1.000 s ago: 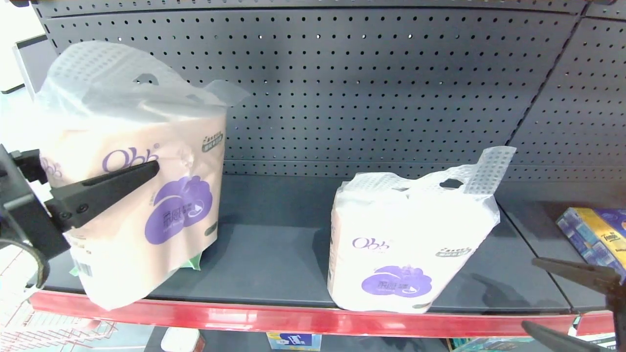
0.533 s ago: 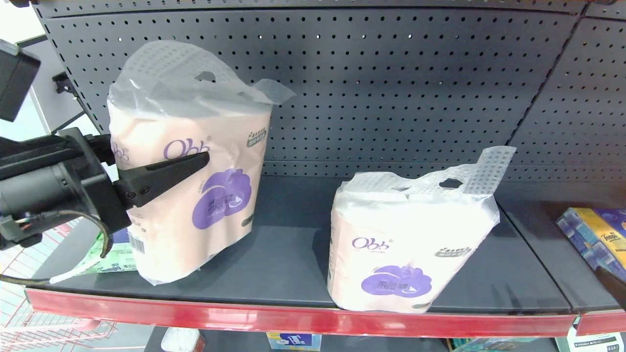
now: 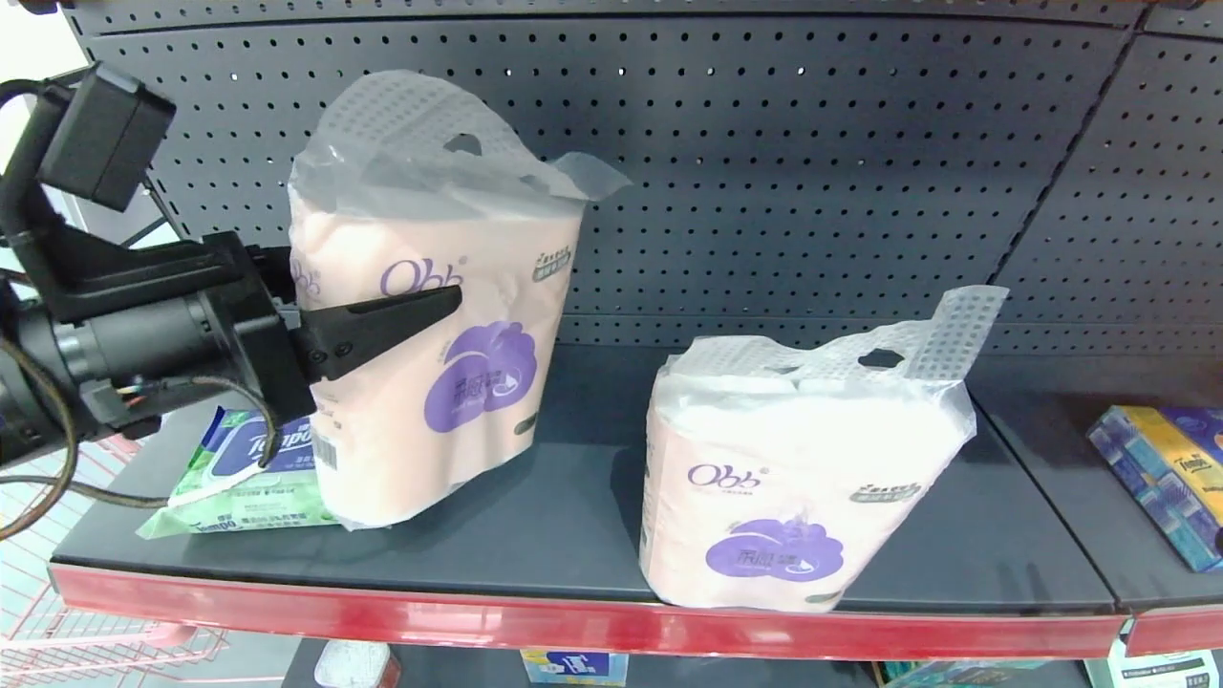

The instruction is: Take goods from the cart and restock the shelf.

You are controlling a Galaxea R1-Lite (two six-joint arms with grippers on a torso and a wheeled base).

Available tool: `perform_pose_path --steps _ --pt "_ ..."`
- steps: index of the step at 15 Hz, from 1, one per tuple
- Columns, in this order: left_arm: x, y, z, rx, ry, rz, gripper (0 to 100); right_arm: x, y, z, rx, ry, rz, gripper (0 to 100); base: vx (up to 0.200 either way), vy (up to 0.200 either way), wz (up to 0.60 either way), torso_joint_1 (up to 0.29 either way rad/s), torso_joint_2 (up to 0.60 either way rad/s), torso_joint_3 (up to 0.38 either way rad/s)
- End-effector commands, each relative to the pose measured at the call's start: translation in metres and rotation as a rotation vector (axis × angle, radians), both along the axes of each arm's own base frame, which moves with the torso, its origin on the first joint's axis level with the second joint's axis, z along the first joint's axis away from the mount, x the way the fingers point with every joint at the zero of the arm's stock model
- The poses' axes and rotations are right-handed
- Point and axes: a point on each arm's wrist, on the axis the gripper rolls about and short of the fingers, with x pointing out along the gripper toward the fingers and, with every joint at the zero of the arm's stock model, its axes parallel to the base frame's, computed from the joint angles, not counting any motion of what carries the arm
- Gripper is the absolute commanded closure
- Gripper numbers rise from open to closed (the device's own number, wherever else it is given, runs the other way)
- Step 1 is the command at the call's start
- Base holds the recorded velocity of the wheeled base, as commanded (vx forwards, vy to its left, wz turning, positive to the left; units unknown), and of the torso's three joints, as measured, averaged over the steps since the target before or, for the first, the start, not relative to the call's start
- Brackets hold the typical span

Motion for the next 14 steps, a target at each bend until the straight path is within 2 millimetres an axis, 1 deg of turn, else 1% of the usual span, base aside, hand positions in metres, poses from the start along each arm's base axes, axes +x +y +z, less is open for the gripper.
perform_pose_path --steps 1,2,3,5,7,8,10,12,14 --pt "0.026 -0.012 -0.012 -0.012 0.01 -0.079 100 -0.005 0.003 0.002 -0.012 -0.034 0.041 0 0.0 0.0 0.0 0.0 0.0 0.0" --pt "0.044 -0.02 -0.018 -0.023 -0.015 -0.136 100 -0.006 0.005 0.003 -0.014 -0.046 0.114 0 0.0 0.0 0.0 0.0 0.0 0.0" --pt "0.059 -0.026 -0.023 -0.028 -0.034 -0.165 100 -0.007 0.006 0.005 -0.021 -0.061 0.141 0 0.0 0.0 0.0 0.0 0.0 0.0" --pt "0.087 -0.038 -0.028 -0.041 -0.086 -0.207 100 -0.008 0.006 0.009 -0.029 -0.078 0.139 0 0.0 0.0 0.0 0.0 0.0 0.0" --pt "0.103 -0.044 -0.032 -0.042 -0.095 -0.242 100 -0.01 0.007 0.011 -0.036 -0.095 0.133 0 0.0 0.0 0.0 0.0 0.0 0.0" --pt "0.114 -0.049 -0.034 -0.038 -0.1 -0.319 100 -0.011 0.007 0.013 -0.041 -0.108 0.133 0 0.0 0.0 0.0 0.0 0.0 0.0" --pt "0.129 -0.057 -0.038 -0.032 -0.102 -0.407 100 -0.01 0.007 0.019 -0.046 -0.121 0.134 0 0.0 0.0 0.0 0.0 0.0 0.0" --pt "0.147 -0.065 -0.047 -0.031 -0.099 -0.467 100 -0.009 0.007 0.023 -0.048 -0.126 0.139 0 0.0 0.0 0.0 0.0 0.0 0.0" --pt "0.163 -0.071 -0.058 -0.039 -0.099 -0.48 100 -0.009 0.007 0.024 -0.048 -0.126 0.139 0 0.0 0.0 0.0 0.0 0.0 0.0"
